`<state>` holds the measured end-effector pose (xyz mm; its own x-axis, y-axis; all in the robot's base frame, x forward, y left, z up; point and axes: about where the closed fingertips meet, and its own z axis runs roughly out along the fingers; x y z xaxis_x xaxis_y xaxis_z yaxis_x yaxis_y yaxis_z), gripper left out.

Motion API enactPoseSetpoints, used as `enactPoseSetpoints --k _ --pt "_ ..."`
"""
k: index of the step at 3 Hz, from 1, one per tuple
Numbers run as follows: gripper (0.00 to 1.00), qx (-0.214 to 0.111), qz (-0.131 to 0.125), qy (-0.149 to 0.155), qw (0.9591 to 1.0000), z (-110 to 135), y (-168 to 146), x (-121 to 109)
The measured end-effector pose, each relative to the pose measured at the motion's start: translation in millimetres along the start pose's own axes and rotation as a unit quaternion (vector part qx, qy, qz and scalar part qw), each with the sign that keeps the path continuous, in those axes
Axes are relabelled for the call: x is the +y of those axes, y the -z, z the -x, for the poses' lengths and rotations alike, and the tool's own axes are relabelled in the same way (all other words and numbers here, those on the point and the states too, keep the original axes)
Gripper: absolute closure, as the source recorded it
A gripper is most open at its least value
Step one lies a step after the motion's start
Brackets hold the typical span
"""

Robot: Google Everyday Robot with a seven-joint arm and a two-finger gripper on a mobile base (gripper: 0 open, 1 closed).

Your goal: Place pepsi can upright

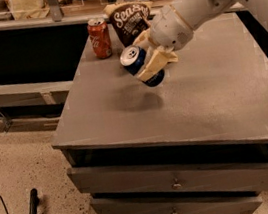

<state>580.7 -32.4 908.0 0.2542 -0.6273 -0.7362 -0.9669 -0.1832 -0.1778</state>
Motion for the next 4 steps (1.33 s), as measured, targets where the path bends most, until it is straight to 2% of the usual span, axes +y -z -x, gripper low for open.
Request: enactPoseSetpoints --k 1,3,4 --pt "1.0 -0.064 -0.019 -0.046 0.9967 -5.7 11.5 13.9" --pt "1.0 -0.091 -0.025 -0.058 0.9938 -5.3 14.8 15.6" --pt "1.0 -0.177 -0.052 -0.07 0.9804 -0.9 14.7 12.6"
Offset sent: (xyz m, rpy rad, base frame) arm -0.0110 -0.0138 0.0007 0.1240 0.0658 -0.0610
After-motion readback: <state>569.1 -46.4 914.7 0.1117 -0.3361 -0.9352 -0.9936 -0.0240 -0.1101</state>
